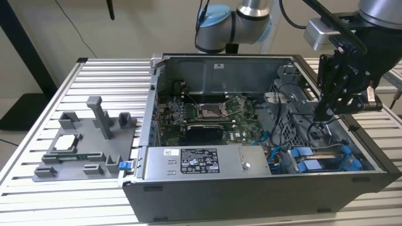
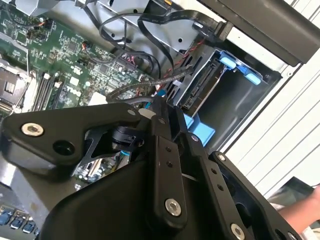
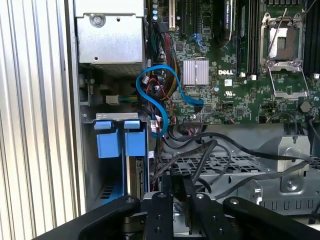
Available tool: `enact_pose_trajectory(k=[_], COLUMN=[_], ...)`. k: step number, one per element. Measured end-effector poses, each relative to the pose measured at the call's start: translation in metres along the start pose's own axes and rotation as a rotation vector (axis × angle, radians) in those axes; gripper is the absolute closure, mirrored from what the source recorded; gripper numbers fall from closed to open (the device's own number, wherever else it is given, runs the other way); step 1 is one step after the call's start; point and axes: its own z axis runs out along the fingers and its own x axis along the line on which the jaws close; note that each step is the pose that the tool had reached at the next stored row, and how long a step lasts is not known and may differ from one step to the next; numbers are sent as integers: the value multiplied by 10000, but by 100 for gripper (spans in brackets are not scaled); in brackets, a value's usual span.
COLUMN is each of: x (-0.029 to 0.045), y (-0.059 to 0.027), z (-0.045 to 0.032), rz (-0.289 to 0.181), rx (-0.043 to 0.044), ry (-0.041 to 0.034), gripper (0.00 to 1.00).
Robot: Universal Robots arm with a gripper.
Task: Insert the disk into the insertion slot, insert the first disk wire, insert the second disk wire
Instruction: 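Insert the first disk wire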
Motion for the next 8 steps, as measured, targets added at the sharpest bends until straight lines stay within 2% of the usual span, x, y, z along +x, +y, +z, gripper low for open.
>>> enact_pose_trajectory(k=[5, 8], x=[2, 4], y=[-8, -45], z=[16, 34], rz=[1, 5], rx=[-6, -76], ry=[1, 7], gripper=[100, 100])
